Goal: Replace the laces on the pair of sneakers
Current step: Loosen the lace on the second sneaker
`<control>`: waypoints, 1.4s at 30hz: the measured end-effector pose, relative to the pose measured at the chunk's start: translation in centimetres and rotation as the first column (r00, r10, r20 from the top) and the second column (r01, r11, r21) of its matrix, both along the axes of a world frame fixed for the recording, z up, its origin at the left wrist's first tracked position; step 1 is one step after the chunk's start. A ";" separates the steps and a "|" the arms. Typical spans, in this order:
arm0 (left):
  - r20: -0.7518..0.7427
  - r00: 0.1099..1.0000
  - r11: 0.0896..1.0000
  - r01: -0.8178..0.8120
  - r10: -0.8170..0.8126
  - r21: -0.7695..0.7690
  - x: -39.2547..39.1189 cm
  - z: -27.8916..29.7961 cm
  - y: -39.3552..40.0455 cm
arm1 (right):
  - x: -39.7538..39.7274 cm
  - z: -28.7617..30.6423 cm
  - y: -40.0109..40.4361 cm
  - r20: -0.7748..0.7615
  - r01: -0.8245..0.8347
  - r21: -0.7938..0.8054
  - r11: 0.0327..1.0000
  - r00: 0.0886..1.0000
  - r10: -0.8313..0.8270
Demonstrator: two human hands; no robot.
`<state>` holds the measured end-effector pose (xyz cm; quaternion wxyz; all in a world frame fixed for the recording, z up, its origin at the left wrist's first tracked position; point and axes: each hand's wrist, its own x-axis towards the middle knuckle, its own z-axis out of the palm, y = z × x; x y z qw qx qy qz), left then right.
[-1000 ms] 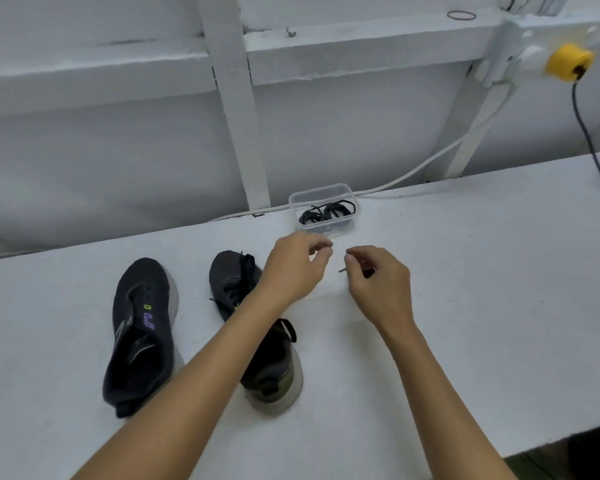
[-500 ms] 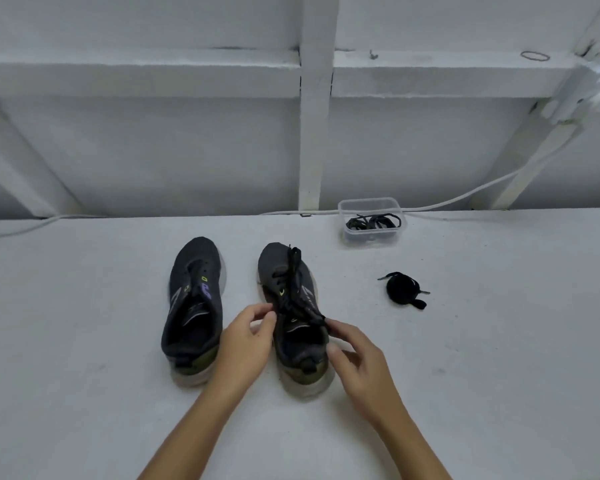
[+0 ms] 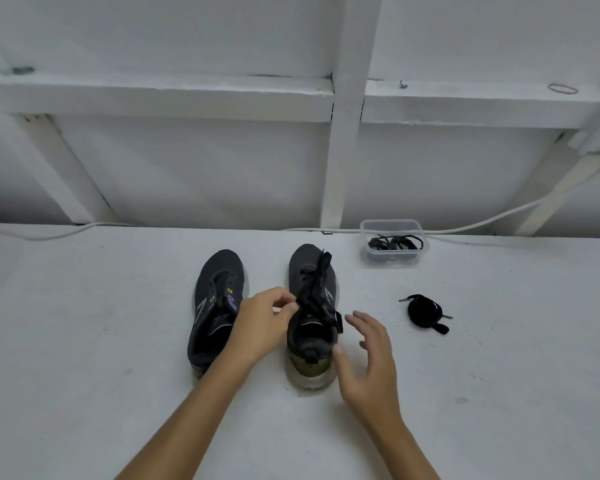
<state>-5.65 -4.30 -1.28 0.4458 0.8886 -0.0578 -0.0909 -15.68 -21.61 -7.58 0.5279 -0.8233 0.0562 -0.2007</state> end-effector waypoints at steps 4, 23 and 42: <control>-0.003 0.994 0.994 0.111 -0.111 -0.001 0.7 0.8 0.5 | -0.1 0.3 0.6 0.108 -0.046 -0.111 0.993 0.992 0.058; 0.182 0.946 0.956 -0.237 0.268 -0.175 5.2 4.4 2.8 | 0.6 -1.6 2.1 0.122 0.034 -0.237 0.971 0.992 -0.005; 0.067 0.966 0.943 0.228 -0.251 0.243 4.6 1.7 0.2 | 0.7 -1.3 2.6 -0.104 -0.028 -0.115 0.993 0.994 0.016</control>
